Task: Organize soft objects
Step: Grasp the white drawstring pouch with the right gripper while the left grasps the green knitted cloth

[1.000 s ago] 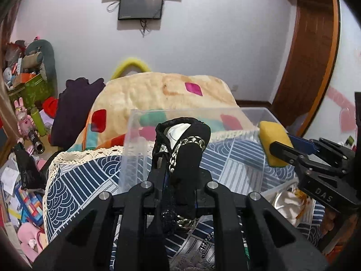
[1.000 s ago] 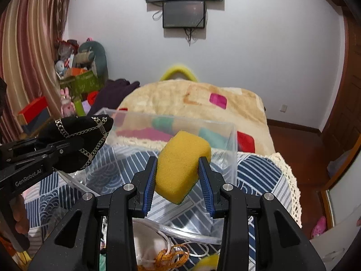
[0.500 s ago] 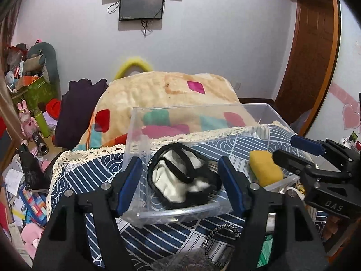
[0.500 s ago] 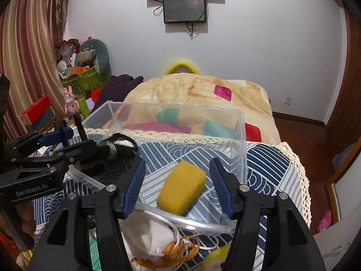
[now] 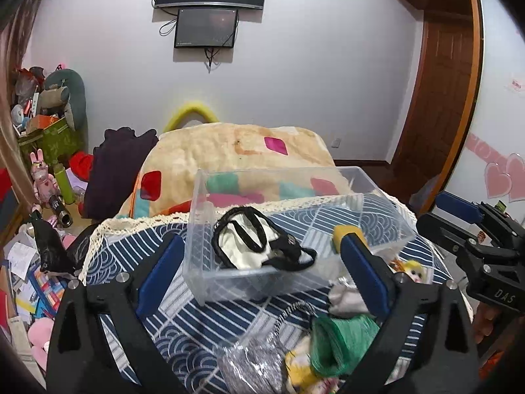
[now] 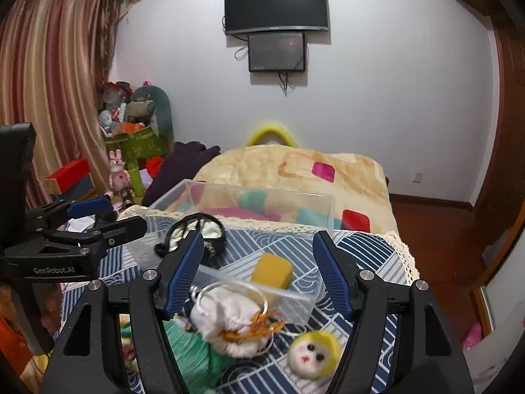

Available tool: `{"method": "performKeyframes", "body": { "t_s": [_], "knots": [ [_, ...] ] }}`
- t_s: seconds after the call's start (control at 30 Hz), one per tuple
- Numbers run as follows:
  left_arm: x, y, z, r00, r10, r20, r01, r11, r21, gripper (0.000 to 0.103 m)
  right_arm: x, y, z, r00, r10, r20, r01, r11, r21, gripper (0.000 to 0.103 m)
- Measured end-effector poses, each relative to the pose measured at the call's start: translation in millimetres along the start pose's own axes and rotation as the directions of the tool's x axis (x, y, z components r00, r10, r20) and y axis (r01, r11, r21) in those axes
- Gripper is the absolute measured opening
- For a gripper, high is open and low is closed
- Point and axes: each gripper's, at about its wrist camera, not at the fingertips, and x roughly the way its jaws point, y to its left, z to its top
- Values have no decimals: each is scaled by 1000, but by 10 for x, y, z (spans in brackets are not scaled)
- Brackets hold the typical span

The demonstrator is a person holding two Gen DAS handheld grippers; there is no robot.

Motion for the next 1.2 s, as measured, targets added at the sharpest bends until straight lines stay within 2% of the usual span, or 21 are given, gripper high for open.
{"method": "performKeyframes", "body": {
  "t_s": [0.2, 0.37, 0.5, 0.57, 0.63, 0.77, 0.83, 0.9, 1.13, 1.2],
  "knots": [
    [-70, -109, -209, 999, -31, -15, 32, 999, 33, 99, -68, -4, -180, 1000, 7, -6, -7, 1000, 11, 67],
    [4, -225, -421, 995, -72, -67, 76, 996, 50, 99, -17, 32, -377, 999, -6, -45, 5, 1000, -10, 67],
    [18, -320, -546, 994, -91, -54, 96, 991, 91, 99, 65, -1, -537, 996, 5, -90, -4, 1000, 9, 67],
    [34, -364, -604, 993, -108, -53, 113, 988, 102, 93, 64, -20, -609, 994, 6, -105, -5, 1000, 15, 67],
    [54, -405, -642, 990, -124, -69, 131, 985, 109, 78, 61, -34, -647, 994, 10, -110, -8, 1000, 21, 67],
    [175, -438, -702, 980, -160, -117, 172, 980, 97, 63, 72, -47, -663, 994, 1, -109, 1, 1000, 22, 67],
    [213, -423, -731, 977, -169, -132, 182, 979, 92, 46, 83, -44, -656, 994, 6, -110, -4, 1000, 22, 67],
    [261, -398, -774, 970, -189, -154, 202, 977, 74, 36, 102, -28, -658, 994, 12, -111, -10, 1000, 21, 67],
    [182, -326, -844, 969, -208, -135, 216, 975, 50, 18, 281, 79, -632, 989, 46, -144, -44, 999, 20, 67],
    [133, -284, -845, 971, -205, -123, 212, 976, 44, 15, 343, 108, -635, 986, 51, -157, -48, 999, 19, 65]
  ]
}}
